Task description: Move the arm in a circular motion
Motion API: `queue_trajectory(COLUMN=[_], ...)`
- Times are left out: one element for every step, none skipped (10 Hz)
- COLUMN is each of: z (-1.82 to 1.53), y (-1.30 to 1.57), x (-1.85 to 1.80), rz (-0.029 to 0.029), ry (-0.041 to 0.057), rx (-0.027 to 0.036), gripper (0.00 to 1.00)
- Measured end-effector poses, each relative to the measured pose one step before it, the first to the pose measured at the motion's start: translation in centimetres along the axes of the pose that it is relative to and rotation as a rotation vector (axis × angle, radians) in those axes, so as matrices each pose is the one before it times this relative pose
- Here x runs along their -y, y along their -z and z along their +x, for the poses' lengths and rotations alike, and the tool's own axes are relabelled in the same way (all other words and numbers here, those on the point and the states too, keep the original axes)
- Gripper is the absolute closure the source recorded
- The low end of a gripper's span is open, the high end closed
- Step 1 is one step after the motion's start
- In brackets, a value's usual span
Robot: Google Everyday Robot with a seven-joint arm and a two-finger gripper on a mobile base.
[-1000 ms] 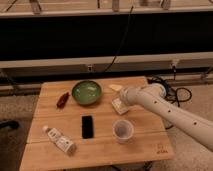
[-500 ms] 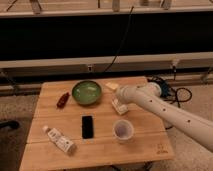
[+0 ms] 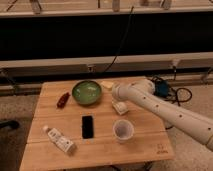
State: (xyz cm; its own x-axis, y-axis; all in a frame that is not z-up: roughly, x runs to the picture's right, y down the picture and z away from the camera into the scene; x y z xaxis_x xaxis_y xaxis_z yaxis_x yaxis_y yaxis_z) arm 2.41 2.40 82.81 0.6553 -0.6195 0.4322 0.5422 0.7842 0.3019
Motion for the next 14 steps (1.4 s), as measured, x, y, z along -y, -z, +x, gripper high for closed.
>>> queue_trajectory(z=[0.407,0.301,0.236,-0.06,-0.4,-0.523,-0.17,0.071,0.121,-0.304,0.021,0.135,-0.139,-0.314], y=[-0.406,-0.204,-0.16,-0.161,-0.51,-0.781,-0.287,-0.011,0.003,-0.205,0.084,0.092,0.128,-0.029], x=[0.14,0.009,-0.034,0.184,0.489,0.875,0.289,0.033,-0.021,0.296,0.125,0.12,0.174,0.361], rz=[-0.00016,-0.00024,-0.00116,0.00034,0.00085,-0.00064,-0.00316,-0.00152,-0.0024,0.00394,0.0054,0.00106,0.00045,0.00049], ry=[0.02255,0.01917,0.01741,0.01164,0.0131,0.03366,0.03347,0.01721,0.01998,0.01566,0.00792,0.01965,0.02253,0.01986], rx=[0.00343,0.00231,0.00174,0.00226,0.00753,0.0108,0.00859,0.0041,0.00458,0.00744,0.00637,0.00623,0.0082,0.009], gripper=[0.2,0.2,0.2,0.2,0.2,0.2,0.2,0.2,0.2,0.2,0.2,0.2,0.2,0.2])
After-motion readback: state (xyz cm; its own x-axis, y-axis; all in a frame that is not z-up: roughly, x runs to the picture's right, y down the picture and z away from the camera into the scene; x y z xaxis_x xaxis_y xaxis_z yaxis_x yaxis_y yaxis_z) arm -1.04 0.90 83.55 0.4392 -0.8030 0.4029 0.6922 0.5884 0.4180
